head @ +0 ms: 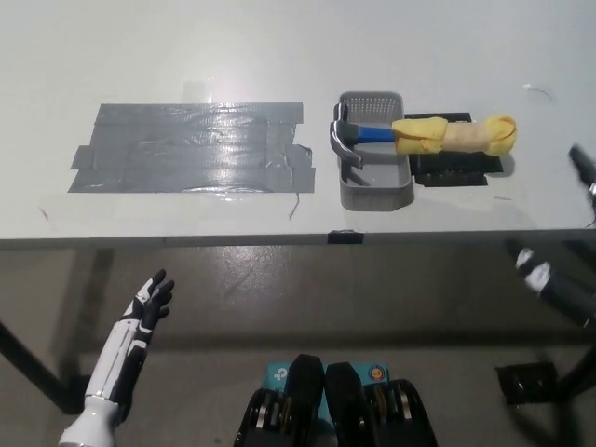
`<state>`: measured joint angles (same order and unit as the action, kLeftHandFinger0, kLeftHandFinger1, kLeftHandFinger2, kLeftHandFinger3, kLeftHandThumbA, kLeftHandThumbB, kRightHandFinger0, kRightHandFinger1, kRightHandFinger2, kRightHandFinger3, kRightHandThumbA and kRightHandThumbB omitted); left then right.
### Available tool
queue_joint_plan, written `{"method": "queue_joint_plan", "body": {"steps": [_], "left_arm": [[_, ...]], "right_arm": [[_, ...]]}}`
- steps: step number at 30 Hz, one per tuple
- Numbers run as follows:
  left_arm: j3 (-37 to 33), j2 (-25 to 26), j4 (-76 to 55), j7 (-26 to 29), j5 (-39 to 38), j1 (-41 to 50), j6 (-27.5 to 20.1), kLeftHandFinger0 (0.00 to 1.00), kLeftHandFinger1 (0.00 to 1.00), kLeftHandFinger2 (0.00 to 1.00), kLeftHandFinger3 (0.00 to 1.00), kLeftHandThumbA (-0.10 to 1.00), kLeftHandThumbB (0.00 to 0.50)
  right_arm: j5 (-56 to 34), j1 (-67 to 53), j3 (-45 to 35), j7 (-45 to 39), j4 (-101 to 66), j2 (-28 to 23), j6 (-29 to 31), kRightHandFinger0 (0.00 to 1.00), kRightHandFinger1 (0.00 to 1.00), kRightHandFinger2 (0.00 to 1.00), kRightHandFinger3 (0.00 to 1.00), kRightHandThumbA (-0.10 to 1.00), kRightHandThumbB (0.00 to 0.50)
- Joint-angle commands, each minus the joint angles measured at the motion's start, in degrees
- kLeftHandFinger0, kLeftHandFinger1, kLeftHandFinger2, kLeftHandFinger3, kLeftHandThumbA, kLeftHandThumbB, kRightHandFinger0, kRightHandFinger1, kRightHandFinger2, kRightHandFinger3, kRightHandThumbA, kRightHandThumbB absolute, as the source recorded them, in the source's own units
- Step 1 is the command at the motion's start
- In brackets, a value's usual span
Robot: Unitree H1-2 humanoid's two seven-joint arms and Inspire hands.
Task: The robot picks the hammer with right hand and hits the black area on the desk and places it back.
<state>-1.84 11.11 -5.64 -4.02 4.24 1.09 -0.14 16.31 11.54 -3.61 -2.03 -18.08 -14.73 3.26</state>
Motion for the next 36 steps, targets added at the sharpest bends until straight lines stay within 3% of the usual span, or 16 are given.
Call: {"method": "queue_joint_plan", "body": {"steps": [1, 6, 10, 11, 25, 36], "left_arm": [[-0.28, 0.26, -1.22, -0.74, 0.24, -1.6, -1.46, 1.0, 1.0, 1.0, 1.0, 1.0, 0.159], [-0.27, 0.3, -0.33, -0.65, 0.12, -1.72, -2.25, 1.0, 1.0, 1.0, 1.0, 1.0, 0.155], [-0.15, 0.72, -0.42, -0.73, 0.04, -1.66, -2.26, 1.0, 1.0, 1.0, 1.0, 1.0, 0.151], [-0.11, 0.61, -0.54, -0.7, -0.1, -1.76, -2.01, 1.0, 1.0, 1.0, 1.0, 1.0, 0.15], [-0.11, 1.11, -1.81, -1.13, -0.3, -1.38, -0.82, 1.0, 1.0, 1.0, 1.0, 1.0, 0.097], [-0.22, 1.4, -2.42, -0.95, 0.24, -1.11, -0.29, 1.0, 1.0, 1.0, 1.0, 1.0, 0.07]], "right_arm": [[25.32, 15.34, 4.48, -6.94, -3.5, -8.47, -7.23, 1.0, 1.0, 1.0, 1.0, 0.66, 0.397], [37.22, 24.58, 11.83, -8.12, 5.55, -9.71, -9.04, 1.0, 1.0, 1.0, 1.0, 0.67, 0.441], [40.09, 27.72, 15.61, -7.96, 10.98, -8.66, -11.49, 1.0, 1.0, 1.0, 1.0, 0.65, 0.484], [41.19, 28.66, 16.9, -8.13, 12.93, -8.4, -12.24, 1.0, 1.0, 1.0, 1.0, 0.7, 0.496], [44.04, 33.14, 26.38, -9.05, 27.4, -5.61, -19.39, 1.0, 1.0, 1.0, 1.0, 0.95, 0.5], [43.1, 36.76, 29.09, -7.32, 36.09, -4.7, -21.32, 1.0, 1.0, 1.0, 1.0, 0.95, 0.5]]}}
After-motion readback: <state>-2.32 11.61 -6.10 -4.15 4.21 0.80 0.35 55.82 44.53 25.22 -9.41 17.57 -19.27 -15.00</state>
